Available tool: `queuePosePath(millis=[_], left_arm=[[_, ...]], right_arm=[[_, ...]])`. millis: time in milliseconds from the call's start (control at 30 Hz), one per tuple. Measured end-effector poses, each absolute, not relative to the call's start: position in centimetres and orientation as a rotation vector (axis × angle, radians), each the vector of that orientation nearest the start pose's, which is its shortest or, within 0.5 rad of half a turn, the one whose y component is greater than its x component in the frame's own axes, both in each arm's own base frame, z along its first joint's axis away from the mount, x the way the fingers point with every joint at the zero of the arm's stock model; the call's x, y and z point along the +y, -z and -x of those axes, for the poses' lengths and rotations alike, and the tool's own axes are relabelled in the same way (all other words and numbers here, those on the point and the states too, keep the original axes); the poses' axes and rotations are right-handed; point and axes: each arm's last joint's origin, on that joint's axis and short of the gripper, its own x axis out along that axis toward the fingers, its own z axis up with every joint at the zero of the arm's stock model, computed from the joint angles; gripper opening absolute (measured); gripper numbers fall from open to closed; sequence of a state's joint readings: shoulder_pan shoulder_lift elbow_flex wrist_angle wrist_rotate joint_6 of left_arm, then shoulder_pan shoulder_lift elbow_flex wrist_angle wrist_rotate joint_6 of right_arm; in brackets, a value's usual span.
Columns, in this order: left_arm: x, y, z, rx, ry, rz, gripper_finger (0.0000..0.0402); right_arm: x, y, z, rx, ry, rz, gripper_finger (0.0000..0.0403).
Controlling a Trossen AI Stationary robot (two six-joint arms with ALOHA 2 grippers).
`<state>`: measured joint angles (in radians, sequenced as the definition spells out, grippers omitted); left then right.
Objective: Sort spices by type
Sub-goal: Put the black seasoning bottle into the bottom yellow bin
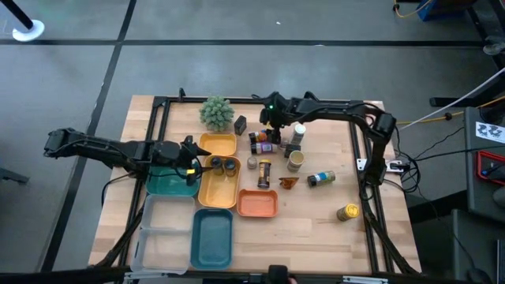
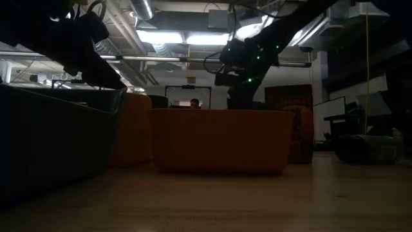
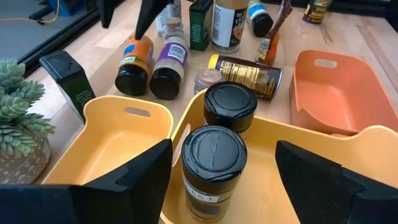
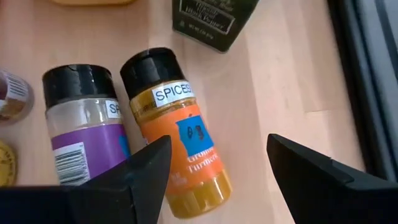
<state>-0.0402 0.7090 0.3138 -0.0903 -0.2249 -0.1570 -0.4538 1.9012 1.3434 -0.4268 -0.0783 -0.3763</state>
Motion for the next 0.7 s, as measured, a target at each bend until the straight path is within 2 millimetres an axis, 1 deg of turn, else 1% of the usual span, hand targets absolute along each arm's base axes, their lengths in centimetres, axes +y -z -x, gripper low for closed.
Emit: queuePosePath(millis=[167,433,700], left_arm=[[0.0,-19.2,-15.4,0.466,-0.218,0.089,0.0269],[0.0,-19.2,-15.4,0.466,-0.219,0.092,0.0269],[0.0,-19.2,-15.4,0.467,-0.22,0.093,0.0269]], right_arm=[[-17.2,-18.9,-36.1,0.997,0.111,0.055,0.0266],[-17.1,-18.7,-36.2,0.998,0.106,0.054,0.0266],[-17.3,-16.3,-36.6,1.056,0.089,0.031,0.0266]])
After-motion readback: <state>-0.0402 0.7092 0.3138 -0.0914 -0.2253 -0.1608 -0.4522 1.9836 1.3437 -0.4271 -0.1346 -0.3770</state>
